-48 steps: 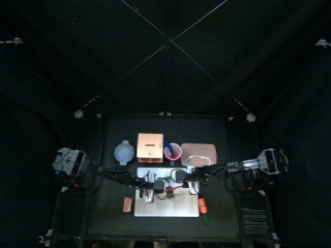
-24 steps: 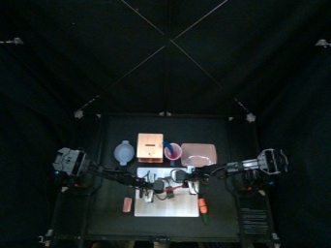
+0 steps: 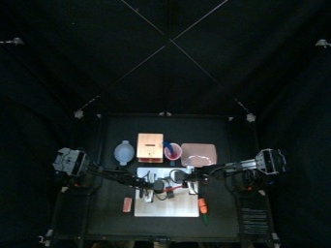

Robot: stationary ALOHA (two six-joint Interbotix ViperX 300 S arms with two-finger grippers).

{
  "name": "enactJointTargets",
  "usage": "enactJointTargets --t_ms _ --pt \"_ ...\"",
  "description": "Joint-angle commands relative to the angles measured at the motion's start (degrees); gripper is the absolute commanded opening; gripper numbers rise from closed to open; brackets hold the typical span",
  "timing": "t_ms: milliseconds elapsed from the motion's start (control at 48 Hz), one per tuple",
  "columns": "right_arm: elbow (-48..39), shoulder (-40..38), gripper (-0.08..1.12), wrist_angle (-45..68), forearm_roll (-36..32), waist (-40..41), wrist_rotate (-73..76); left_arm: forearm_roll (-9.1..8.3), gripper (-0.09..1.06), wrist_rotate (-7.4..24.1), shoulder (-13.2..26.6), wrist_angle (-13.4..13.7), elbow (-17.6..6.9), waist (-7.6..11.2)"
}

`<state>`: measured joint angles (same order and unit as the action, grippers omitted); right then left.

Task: Place sushi on board then cut the sushi with the knife then place the pieces on the plate
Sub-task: Cut the sushi into 4 pieces

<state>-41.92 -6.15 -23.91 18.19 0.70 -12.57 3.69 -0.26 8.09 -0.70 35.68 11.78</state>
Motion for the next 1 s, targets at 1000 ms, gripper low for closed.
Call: enactJointTargets --t_ms 1000 --pt "0.88 -1.76 0.32 1.05 -0.53 0.97 0.18 -2.02 0.43 0.26 -1.05 -0.35 -0.97 0.18"
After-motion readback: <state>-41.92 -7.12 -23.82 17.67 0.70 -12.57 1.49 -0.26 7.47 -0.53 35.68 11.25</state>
